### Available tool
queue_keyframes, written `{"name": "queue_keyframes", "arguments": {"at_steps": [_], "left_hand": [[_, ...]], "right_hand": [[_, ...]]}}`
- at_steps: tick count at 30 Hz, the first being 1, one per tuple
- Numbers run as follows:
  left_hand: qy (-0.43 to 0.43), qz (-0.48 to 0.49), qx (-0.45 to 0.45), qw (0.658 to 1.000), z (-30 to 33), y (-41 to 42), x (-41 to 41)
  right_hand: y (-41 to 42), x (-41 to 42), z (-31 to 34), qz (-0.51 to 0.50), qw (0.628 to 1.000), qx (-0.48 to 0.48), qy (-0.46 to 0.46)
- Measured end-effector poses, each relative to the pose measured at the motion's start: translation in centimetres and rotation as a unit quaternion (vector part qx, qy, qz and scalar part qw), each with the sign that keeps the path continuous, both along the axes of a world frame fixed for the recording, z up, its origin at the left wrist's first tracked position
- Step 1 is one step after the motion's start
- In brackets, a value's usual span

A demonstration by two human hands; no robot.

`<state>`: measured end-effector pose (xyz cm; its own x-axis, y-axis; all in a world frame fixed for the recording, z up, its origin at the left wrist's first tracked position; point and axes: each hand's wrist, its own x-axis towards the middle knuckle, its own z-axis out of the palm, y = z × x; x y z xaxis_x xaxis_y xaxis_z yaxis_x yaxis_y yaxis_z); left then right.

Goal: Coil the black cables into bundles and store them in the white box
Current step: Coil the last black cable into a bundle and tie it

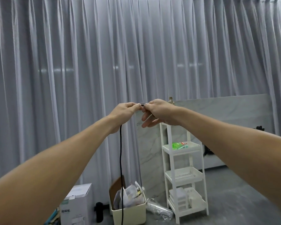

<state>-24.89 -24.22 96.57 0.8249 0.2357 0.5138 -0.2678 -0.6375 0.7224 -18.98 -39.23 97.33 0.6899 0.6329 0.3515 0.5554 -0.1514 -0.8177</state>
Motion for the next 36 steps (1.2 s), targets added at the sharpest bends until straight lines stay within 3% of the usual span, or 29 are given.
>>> {"name": "queue_keyframes", "arguments": {"at_steps": [7, 13, 20, 27, 32, 36], "left_hand": [[0.018, -0.056, 0.021, 0.998, -0.8, 0.0, 0.1], [-0.008, -0.075, -0.070, 0.995, -3.3, 0.8, -0.2], [-0.029, -0.119, -0.046, 0.991, -3.0, -1.8, -0.4], [-0.006, -0.207, -0.158, 0.965, -5.1, -3.2, -1.2], [-0.007, -0.154, -0.188, 0.970, -6.3, -3.0, -1.9], [-0.023, -0.122, -0.159, 0.980, -7.1, -2.8, -2.3]], "right_hand": [[-1.3, -0.1, -0.2, 0.020, 0.991, 0.055, 0.118], [-3.2, 0.0, -1.0, 0.046, 0.976, 0.131, 0.170], [-2.6, -1.6, -2.9, 0.189, 0.950, 0.123, 0.218], [-1.8, -2.9, -3.1, 0.186, 0.914, 0.231, 0.276], [-2.4, -3.0, -3.6, 0.237, 0.896, 0.242, 0.287], [-2.3, -4.0, -4.7, 0.256, 0.880, 0.269, 0.297]]}}
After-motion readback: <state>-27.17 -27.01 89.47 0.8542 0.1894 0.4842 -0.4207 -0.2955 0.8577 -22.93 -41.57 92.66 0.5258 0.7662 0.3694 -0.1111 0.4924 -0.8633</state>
